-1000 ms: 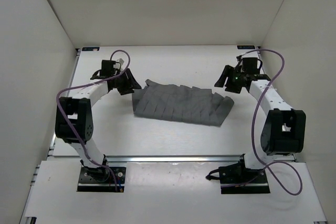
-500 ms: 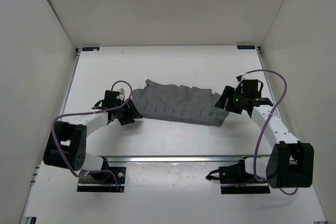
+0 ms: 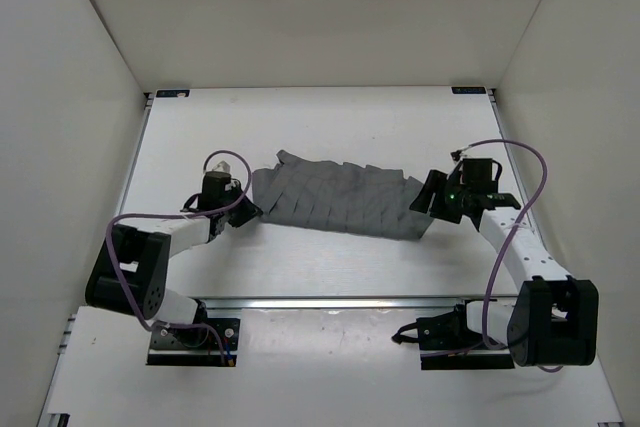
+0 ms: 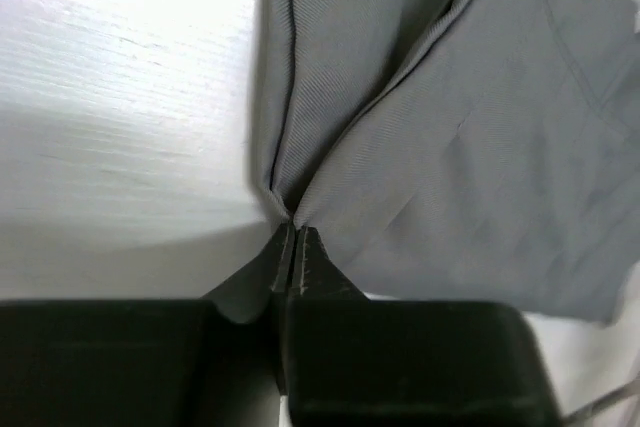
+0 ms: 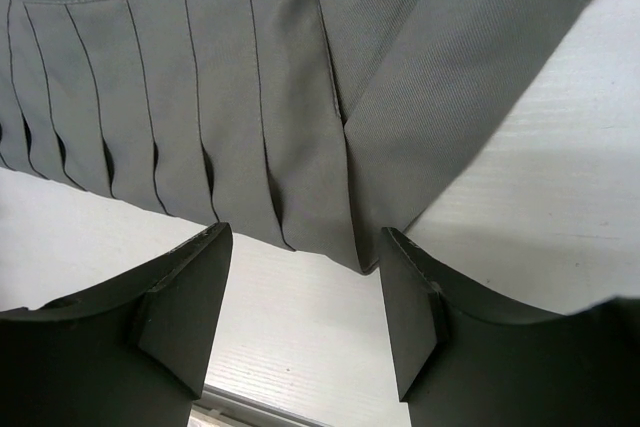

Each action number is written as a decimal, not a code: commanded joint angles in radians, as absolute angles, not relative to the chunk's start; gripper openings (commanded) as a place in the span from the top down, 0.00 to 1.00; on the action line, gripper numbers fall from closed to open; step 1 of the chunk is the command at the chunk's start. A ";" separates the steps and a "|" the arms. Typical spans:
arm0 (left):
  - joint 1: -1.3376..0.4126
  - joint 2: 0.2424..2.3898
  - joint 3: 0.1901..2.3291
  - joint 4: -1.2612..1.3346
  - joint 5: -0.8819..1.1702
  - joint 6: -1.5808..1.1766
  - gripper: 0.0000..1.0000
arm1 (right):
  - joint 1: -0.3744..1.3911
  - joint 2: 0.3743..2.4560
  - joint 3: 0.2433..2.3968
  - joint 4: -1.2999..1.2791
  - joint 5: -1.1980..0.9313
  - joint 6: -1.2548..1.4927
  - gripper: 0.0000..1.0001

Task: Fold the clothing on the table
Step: Fold the skirt

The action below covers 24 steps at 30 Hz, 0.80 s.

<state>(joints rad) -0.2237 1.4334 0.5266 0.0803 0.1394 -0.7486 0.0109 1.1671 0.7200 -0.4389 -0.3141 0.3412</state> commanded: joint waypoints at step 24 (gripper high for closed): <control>-0.058 1.011 0.495 -0.176 0.032 -0.617 1.00 | 0.271 1.555 0.687 -0.216 -0.310 0.420 1.00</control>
